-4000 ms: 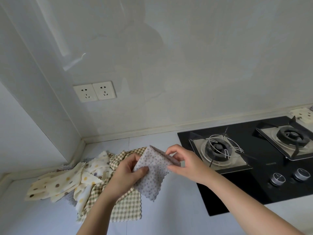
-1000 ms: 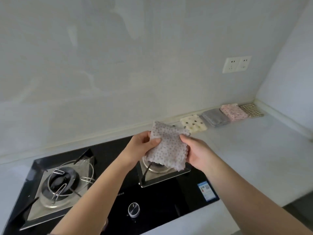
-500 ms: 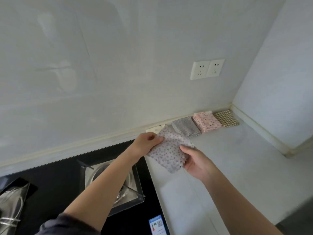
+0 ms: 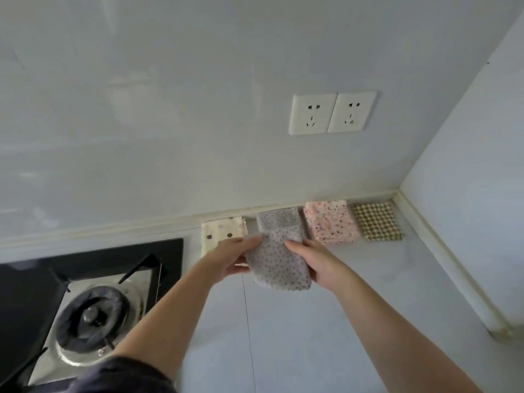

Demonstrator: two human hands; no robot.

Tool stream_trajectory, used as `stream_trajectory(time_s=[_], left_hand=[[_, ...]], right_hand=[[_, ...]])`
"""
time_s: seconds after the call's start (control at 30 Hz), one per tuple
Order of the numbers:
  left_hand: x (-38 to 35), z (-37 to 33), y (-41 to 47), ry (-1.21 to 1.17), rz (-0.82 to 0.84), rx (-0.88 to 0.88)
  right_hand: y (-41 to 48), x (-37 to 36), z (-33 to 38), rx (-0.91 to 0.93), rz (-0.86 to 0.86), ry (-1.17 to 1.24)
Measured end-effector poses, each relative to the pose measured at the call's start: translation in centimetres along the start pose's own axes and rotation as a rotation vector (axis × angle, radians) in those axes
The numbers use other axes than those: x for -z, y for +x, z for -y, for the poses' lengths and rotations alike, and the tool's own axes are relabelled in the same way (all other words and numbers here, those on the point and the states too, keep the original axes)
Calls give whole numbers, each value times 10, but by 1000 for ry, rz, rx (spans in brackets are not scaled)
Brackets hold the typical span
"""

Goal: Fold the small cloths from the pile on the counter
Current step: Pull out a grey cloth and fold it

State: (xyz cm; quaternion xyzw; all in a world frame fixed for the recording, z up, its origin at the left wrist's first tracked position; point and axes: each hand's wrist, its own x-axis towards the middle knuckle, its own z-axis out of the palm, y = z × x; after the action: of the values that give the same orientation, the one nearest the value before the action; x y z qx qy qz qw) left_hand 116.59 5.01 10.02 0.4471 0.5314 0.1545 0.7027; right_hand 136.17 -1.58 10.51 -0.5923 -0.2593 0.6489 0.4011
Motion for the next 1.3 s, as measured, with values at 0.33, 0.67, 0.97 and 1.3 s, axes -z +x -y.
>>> stream_trajectory(time_s=[0.33,0.67,0.97,1.3], left_hand=[[-68,-7,73,368,-608,-148],[-80,-14,123,540,-744,-69],[-76,-7,127,669,-748,-143],[-54,45,140,1436,-464,-276]], right_hand=[[101,39,20,122,-292,-545],[145,37,15,364,-458,-1134],[136,40,9,538,-503,-1384],[153,44,-38,479,-260,-1807]])
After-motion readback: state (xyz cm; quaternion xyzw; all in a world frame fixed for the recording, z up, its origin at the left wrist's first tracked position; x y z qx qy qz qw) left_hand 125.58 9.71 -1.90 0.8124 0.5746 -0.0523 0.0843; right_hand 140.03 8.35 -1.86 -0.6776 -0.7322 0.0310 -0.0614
